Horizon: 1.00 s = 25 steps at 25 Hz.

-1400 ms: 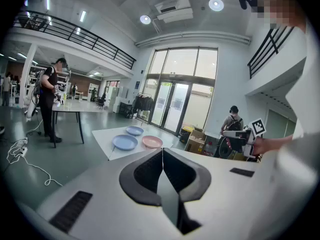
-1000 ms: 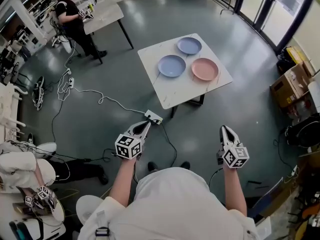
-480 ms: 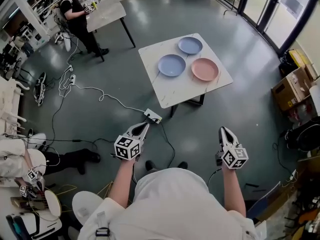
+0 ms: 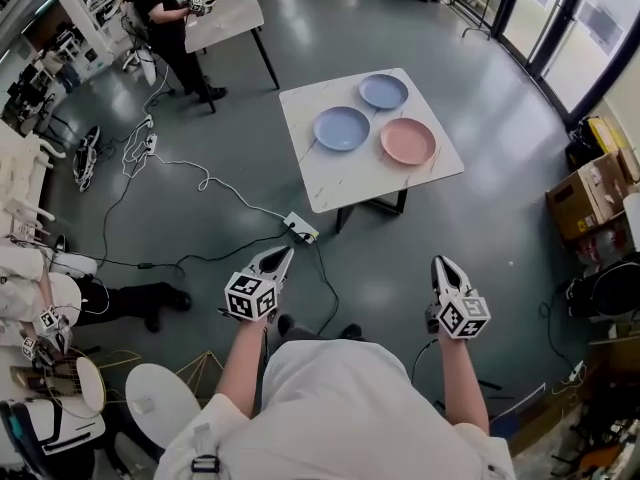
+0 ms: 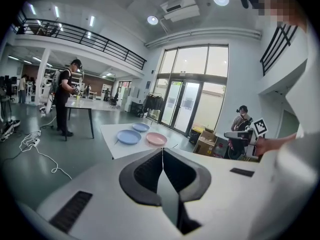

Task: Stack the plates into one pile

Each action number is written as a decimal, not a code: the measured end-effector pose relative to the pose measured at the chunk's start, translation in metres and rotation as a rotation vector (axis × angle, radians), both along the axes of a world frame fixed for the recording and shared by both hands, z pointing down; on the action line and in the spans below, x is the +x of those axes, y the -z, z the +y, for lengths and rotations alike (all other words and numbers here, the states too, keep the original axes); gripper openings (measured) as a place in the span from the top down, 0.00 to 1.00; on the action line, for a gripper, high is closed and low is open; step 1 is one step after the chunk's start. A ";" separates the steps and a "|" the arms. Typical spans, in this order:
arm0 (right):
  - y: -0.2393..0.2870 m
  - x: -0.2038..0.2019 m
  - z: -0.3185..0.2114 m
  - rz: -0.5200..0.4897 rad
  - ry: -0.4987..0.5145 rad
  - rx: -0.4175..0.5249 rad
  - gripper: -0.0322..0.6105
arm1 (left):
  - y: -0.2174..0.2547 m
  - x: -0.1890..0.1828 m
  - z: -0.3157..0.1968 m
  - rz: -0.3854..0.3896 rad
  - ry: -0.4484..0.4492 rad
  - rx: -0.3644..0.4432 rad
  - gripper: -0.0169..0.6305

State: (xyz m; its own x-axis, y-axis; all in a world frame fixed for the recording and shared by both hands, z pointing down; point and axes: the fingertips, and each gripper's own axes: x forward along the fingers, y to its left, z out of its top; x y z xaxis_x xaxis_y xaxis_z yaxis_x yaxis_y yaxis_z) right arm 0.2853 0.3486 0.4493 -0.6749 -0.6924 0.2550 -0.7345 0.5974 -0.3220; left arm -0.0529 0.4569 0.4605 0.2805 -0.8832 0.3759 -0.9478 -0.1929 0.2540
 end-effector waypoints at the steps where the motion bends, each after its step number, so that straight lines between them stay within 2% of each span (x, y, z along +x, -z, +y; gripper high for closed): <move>1: -0.001 0.002 0.000 -0.003 0.003 -0.001 0.90 | -0.001 0.003 0.000 0.004 0.003 -0.001 0.95; 10: -0.010 0.014 -0.013 -0.040 0.012 -0.029 0.90 | 0.003 0.019 -0.012 -0.020 -0.003 -0.006 0.95; 16: -0.011 0.001 -0.025 -0.028 0.029 -0.025 0.90 | -0.004 0.012 -0.028 -0.012 -0.006 -0.022 0.95; 25: -0.016 -0.022 -0.061 -0.004 -0.004 -0.033 0.90 | -0.010 -0.014 -0.087 0.006 -0.051 -0.020 0.95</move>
State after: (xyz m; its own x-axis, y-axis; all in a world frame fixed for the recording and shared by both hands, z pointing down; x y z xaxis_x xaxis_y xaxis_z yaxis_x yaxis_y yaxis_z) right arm 0.2628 0.2874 0.4654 -0.6730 -0.6866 0.2750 -0.7357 0.5830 -0.3447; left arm -0.0674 0.3697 0.4702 0.3275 -0.8601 0.3912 -0.9353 -0.2362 0.2636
